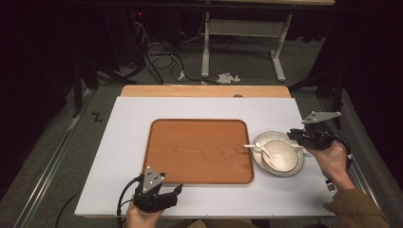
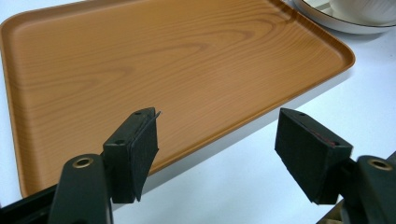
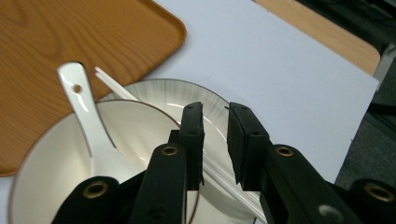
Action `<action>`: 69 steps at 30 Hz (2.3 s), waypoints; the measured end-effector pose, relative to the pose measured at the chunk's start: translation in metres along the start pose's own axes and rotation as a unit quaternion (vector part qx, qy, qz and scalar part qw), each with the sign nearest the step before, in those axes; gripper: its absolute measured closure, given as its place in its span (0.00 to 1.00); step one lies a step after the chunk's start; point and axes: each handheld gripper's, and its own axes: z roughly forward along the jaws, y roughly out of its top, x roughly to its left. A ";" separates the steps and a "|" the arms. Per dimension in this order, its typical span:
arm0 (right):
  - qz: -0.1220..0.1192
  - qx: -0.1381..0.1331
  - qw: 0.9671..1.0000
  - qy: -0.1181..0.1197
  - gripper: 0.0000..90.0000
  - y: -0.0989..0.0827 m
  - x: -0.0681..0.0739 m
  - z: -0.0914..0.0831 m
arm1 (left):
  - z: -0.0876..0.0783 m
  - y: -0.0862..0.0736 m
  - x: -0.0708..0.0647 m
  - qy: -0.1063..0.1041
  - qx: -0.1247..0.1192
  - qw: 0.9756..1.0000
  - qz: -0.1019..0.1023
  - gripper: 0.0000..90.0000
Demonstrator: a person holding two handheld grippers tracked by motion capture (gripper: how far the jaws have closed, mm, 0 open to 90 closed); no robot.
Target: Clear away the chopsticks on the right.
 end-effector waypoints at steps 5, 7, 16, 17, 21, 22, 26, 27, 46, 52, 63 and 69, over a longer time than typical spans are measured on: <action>0.014 0.025 1.000 -0.010 0.84 -0.010 -0.013 0.011 | -0.001 -0.001 0.000 0.002 0.002 1.000 -0.001 0.33; 0.013 0.041 0.999 -0.014 0.84 -0.014 -0.017 0.014 | 0.000 -0.001 0.000 0.002 -0.001 1.000 -0.004 0.33; 0.020 0.086 0.996 -0.015 0.82 -0.026 -0.025 0.026 | 0.003 0.001 -0.001 -0.002 0.005 1.000 0.004 0.33; 0.022 0.092 0.995 -0.016 0.81 -0.027 -0.025 0.029 | 0.003 0.001 -0.001 -0.005 0.004 1.000 0.002 0.33; 0.023 0.105 0.994 -0.021 0.79 -0.028 -0.025 0.034 | 0.004 0.002 -0.001 -0.007 0.003 1.000 0.003 0.33; 0.024 0.103 0.994 -0.024 0.78 -0.028 -0.026 0.035 | 0.004 0.002 -0.001 -0.008 0.004 1.000 0.004 0.33; 0.022 0.110 0.993 -0.023 0.77 -0.029 -0.027 0.038 | 0.004 0.002 -0.001 -0.008 0.005 1.000 0.005 0.33; 0.021 0.112 0.993 -0.023 0.76 -0.029 -0.028 0.039 | 0.004 0.002 -0.001 -0.008 0.005 1.000 0.004 0.33; 0.029 0.133 0.991 0.008 0.73 -0.019 -0.031 0.050 | 0.004 0.002 -0.002 -0.008 0.003 1.000 0.004 0.33; 0.026 0.137 0.990 0.013 0.75 -0.021 -0.030 0.052 | 0.004 0.002 -0.002 -0.008 0.003 1.000 0.003 0.33; 0.023 0.142 0.989 0.019 0.83 -0.022 -0.030 0.051 | 0.004 0.002 -0.002 -0.008 0.003 1.000 0.004 0.33; 0.015 0.151 0.988 0.018 0.86 -0.021 -0.026 0.058 | 0.004 0.002 -0.002 -0.009 0.003 1.000 0.004 0.33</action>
